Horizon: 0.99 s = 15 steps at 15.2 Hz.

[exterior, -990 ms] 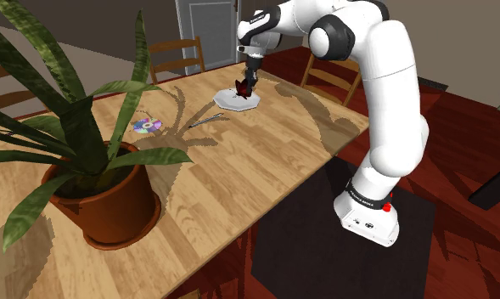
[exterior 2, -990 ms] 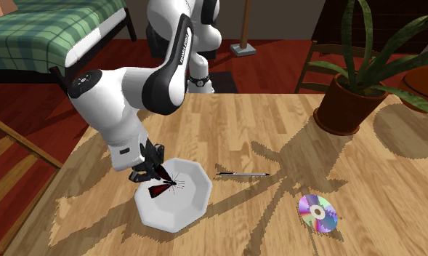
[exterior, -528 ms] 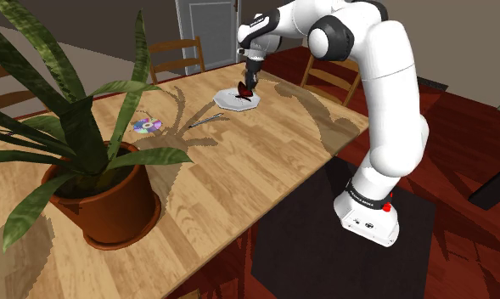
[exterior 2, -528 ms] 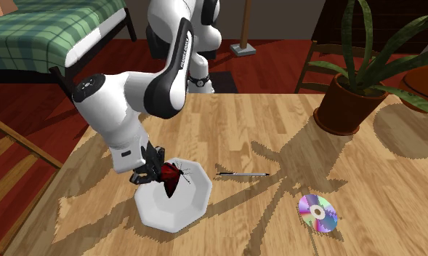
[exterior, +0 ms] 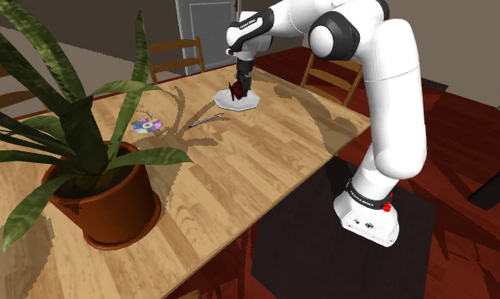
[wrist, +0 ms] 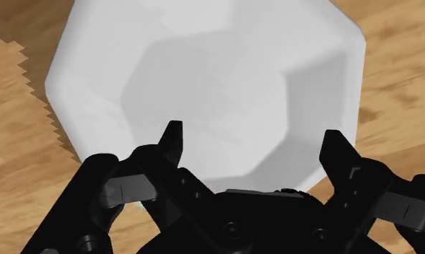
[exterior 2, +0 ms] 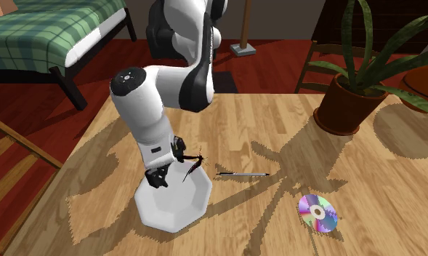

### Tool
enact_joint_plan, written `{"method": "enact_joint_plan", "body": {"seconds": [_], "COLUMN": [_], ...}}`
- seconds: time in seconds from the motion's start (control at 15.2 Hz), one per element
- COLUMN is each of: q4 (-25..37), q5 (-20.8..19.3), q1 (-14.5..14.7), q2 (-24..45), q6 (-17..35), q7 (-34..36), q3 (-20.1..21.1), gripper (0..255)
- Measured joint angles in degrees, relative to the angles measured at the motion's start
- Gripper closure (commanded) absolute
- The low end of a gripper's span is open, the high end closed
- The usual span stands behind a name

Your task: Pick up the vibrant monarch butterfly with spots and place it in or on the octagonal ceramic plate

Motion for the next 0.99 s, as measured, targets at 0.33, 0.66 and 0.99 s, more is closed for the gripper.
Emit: {"method": "enact_joint_plan", "body": {"seconds": [0.33,0.66,0.99], "q4": [-1.2,-2.62,-2.96], "q5": [-3.86,-3.26,-3.14], "q1": [4.72,4.82,4.8], "q2": [-0.23,1.27,1.47], "q6": [1.0,3.78,4.32], "q7": [5.19,5.05,4.95], "q3": [-0.6,-0.14,-0.07], "gripper": [0,0,0]}}
